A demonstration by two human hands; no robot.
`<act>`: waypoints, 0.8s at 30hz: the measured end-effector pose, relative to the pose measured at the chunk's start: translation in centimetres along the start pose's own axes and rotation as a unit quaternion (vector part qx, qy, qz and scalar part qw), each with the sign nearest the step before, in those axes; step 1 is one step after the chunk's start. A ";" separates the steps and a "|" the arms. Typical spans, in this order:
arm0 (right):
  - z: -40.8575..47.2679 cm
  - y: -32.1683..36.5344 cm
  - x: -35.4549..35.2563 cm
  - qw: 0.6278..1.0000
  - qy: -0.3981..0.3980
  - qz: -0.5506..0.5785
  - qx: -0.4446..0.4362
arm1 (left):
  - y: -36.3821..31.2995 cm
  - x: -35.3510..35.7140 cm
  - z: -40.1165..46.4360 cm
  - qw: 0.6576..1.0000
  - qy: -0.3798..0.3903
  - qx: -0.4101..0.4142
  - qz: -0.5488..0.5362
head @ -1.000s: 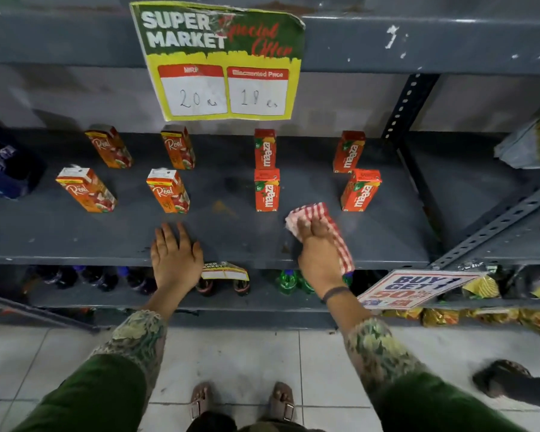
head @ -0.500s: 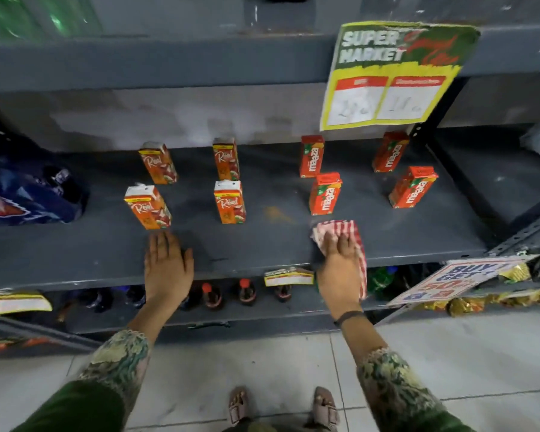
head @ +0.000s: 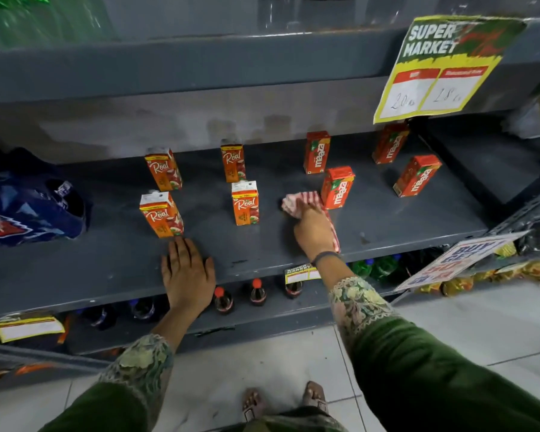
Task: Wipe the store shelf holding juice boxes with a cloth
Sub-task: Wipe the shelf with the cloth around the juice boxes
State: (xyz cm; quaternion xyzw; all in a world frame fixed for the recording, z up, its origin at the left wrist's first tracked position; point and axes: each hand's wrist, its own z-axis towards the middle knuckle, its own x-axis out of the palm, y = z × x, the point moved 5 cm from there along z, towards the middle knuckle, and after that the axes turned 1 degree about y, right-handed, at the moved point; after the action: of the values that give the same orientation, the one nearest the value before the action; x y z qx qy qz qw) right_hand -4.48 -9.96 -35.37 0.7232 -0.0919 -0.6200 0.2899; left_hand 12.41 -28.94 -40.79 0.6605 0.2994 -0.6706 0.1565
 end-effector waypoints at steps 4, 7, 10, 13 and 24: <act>0.5 1.7 1.0 0.999 -0.006 0.052 -0.012 | 0.3 0.3 0.2 1.000 0.007 0.001 0.000; 2.8 2.1 0.5 0.999 -0.036 0.016 -0.023 | 0.3 0.4 0.2 1.000 0.009 0.000 -0.001; 4.9 2.5 0.9 0.999 0.040 -0.011 0.007 | 0.4 0.5 0.3 1.000 0.006 0.002 0.004; 7.1 3.7 0.6 0.998 0.042 -0.043 -0.010 | 0.5 0.6 0.4 1.000 0.007 0.000 0.009; -0.2 2.8 2.5 0.947 0.153 -0.214 -0.186 | 0.3 0.5 0.3 1.000 -0.003 0.003 -0.012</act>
State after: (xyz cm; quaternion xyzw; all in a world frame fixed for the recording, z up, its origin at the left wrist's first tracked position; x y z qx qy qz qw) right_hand -3.09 -13.44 -35.96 0.7453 0.2274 -0.5554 0.2905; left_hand 12.30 -29.24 -41.33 0.6552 0.3045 -0.6755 0.1477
